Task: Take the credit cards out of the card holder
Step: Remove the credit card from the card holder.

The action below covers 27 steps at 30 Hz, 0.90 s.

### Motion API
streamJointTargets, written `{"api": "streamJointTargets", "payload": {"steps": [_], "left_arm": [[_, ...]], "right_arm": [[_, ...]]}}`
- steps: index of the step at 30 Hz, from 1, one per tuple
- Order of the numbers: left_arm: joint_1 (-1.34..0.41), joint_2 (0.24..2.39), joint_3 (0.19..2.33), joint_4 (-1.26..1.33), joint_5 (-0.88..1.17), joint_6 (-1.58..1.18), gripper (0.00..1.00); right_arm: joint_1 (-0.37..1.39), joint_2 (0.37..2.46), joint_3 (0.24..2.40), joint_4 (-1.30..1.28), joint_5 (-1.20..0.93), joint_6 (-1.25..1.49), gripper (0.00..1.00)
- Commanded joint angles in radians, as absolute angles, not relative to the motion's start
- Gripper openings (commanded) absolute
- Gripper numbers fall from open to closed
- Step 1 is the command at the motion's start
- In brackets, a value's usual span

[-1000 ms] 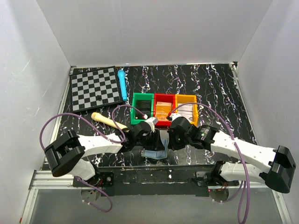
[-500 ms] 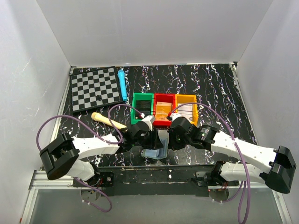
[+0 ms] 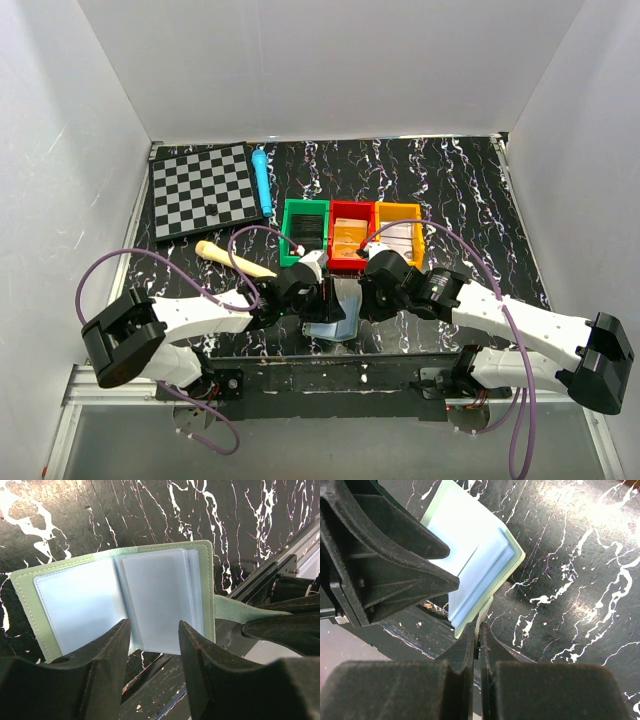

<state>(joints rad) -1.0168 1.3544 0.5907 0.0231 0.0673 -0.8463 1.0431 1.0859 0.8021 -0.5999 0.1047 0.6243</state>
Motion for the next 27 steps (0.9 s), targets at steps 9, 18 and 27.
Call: {"api": "streamJointTargets", "payload": {"steps": [9,18,27], "left_arm": [[-1.025,1.33,0.607,0.057,0.089,-0.821,0.56],[-1.043,1.367,0.633,0.058,0.097,-0.802,0.57],[-1.065,1.361,0.64,0.048,0.066,-0.793,0.63]], "right_arm": [[1.048,1.081,0.816,-0.589,0.103,0.614,0.01],[1.048,1.094,0.821,-0.588,0.1,0.609,0.01],[1.048,1.091,0.811,-0.58,0.095,0.614,0.01]]}}
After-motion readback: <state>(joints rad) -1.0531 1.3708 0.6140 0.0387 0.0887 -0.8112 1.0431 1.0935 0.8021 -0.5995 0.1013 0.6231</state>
